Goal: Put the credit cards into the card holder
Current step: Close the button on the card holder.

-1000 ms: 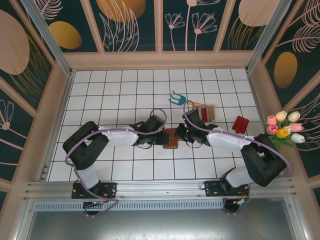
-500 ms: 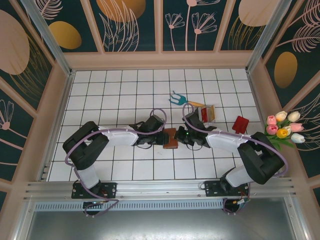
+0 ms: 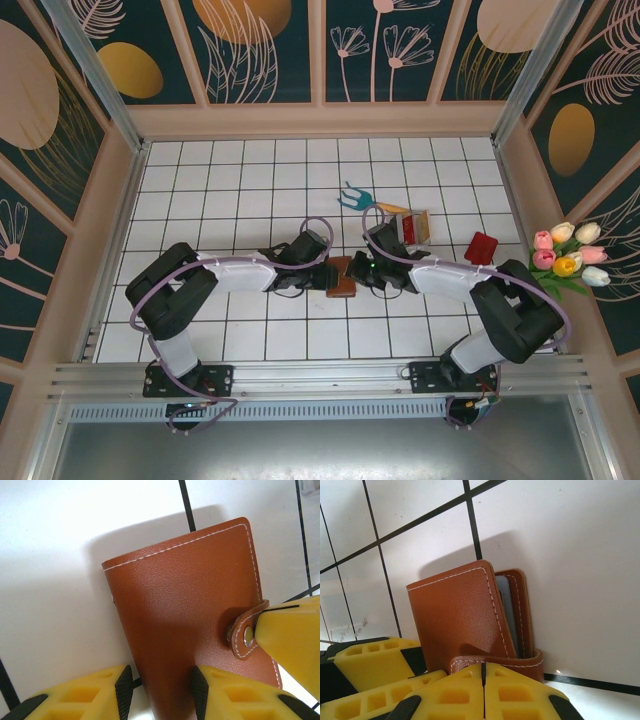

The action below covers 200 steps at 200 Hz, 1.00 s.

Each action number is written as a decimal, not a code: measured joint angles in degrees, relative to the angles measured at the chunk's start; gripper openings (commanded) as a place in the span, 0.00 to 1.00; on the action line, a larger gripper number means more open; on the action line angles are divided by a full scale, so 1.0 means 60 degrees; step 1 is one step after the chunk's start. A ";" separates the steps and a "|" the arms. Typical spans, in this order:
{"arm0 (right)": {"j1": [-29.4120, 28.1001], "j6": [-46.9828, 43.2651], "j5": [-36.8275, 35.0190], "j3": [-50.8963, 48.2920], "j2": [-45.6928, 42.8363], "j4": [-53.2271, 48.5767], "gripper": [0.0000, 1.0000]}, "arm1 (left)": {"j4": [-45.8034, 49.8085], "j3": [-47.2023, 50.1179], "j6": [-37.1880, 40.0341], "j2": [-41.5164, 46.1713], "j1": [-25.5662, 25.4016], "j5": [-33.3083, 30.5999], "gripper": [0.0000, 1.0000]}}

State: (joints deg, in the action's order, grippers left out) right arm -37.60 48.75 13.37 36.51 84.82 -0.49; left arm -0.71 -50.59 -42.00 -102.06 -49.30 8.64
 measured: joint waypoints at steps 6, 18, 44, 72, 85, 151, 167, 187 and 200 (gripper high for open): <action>0.0000 -0.0004 0.0000 0.0018 0.0000 -0.0011 0.08 | 0.0000 0.0000 0.0000 0.0000 0.0000 0.0000 0.41; -0.0018 -0.0007 0.0000 0.0095 0.0007 -0.0084 0.08 | 0.0000 0.0000 0.0000 0.0000 0.0000 0.0000 0.40; -0.0073 -0.0055 0.0029 0.0251 0.0164 -0.0102 0.08 | -0.0004 0.0000 0.0000 0.0000 0.0000 0.0000 0.40; -0.0073 -0.0073 0.0036 0.0481 0.0459 -0.0106 0.08 | -0.0004 0.0000 0.0000 0.0000 0.0000 -0.0004 0.40; -0.0073 -0.0069 0.0029 0.0528 0.0528 -0.0098 0.08 | -0.0004 0.0000 0.0000 0.0000 0.0000 -0.0011 0.40; -0.0317 -0.0069 -0.0404 0.0576 0.0576 -0.0091 0.07 | -0.0007 0.0000 -0.0004 0.0000 0.0000 -0.0022 0.40; -0.0444 -0.0069 -0.0667 0.0506 0.0525 -0.0011 0.06 | -0.0007 0.0000 0.0000 0.0000 0.0000 -0.0025 0.40; -0.0616 -0.0069 -0.1020 0.0321 0.0433 0.0251 0.05 | -0.0007 0.0000 -0.0004 0.0004 0.0000 -0.0025 0.39; -0.0820 -0.0069 -0.1406 0.0193 0.0353 0.0423 0.04 | -0.0007 0.0000 -0.0007 0.0011 0.0000 -0.0022 0.38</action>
State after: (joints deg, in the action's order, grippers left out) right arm -42.52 48.34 4.93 37.67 86.94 2.04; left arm -0.75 -50.59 -42.04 -102.00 -49.30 8.51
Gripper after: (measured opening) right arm 0.064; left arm 0.388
